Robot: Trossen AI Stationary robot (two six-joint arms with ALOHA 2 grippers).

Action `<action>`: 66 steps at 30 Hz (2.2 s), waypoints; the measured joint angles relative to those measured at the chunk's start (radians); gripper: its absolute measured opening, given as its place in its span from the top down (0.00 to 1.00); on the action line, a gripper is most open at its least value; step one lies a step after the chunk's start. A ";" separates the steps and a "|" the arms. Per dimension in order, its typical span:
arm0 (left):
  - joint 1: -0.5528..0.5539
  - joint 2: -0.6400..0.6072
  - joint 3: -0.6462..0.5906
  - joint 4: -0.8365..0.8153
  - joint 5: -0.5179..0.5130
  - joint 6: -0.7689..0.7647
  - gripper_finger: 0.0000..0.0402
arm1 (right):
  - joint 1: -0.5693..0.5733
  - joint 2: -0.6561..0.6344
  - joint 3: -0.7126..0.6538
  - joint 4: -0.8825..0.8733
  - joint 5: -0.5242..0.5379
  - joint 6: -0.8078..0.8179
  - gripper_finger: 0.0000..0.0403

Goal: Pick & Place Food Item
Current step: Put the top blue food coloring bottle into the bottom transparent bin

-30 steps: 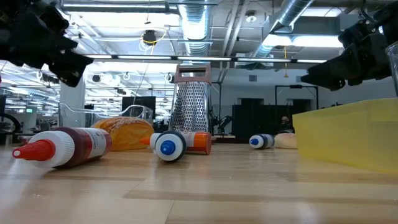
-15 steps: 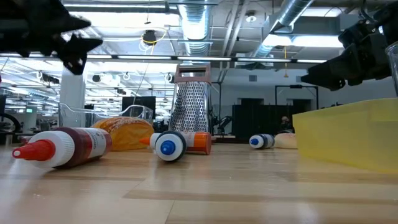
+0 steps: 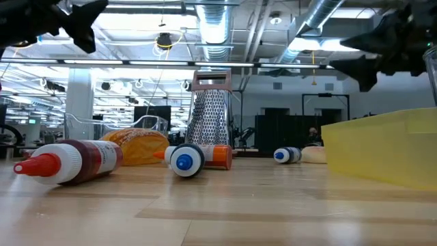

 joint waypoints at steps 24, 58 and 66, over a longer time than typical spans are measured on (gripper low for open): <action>0.000 0.304 0.154 0.508 0.051 0.582 0.55 | -0.038 0.294 0.264 -0.278 -0.197 -0.074 0.35; -0.009 0.487 0.331 0.246 -0.378 0.821 0.55 | -0.076 1.418 1.058 -0.982 0.016 -0.988 0.35; -0.030 0.483 0.331 0.242 -0.415 0.823 0.55 | -0.055 1.516 1.058 -0.951 0.059 -1.204 0.35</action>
